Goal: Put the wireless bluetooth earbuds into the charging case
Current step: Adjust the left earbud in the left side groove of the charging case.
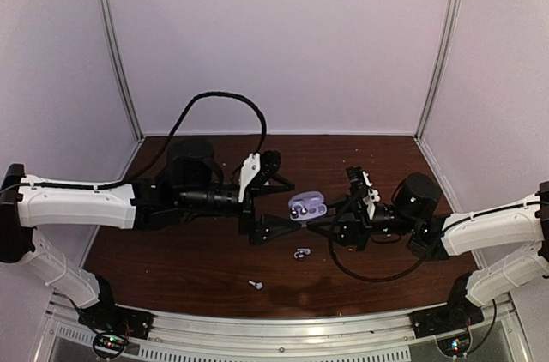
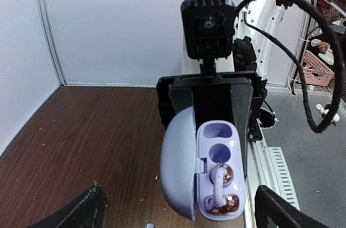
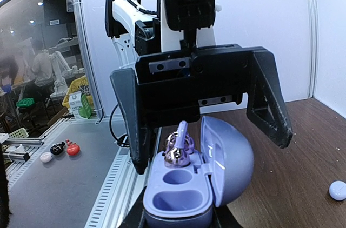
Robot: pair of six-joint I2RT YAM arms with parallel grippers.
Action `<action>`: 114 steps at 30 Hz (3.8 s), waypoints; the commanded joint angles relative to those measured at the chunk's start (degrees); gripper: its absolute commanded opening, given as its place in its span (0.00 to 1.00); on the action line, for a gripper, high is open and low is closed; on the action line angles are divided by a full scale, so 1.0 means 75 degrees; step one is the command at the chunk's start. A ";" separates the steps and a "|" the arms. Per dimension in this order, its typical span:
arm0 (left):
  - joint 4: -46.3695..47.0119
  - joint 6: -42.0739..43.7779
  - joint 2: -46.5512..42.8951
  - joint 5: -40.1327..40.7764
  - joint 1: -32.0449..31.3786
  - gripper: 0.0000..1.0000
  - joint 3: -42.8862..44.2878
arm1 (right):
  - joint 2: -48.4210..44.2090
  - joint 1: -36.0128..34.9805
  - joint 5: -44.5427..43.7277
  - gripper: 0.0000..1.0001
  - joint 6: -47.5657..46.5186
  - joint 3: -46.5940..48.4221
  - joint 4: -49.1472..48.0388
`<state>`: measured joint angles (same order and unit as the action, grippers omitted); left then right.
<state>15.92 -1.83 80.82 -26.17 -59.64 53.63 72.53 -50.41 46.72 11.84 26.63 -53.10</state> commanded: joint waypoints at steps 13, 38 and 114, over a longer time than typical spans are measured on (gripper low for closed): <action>-0.0370 0.0360 -0.1133 0.0613 -0.0017 0.81 -0.0084 | -0.0028 -0.0052 -0.0025 0.00 -0.0275 0.0153 0.0137; -0.2323 0.1483 -0.0302 -0.0062 -0.0142 0.37 0.0983 | -0.0155 -0.0072 -0.0273 0.00 -0.1003 0.0445 0.1420; -0.0506 0.0074 -0.0578 0.1509 0.0431 0.54 -0.0752 | -0.0653 0.0772 -0.1139 0.00 -0.0615 -0.0560 0.1432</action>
<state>3.53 4.12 73.41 -19.29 -56.93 51.81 71.46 -47.03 42.09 6.85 23.70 -44.18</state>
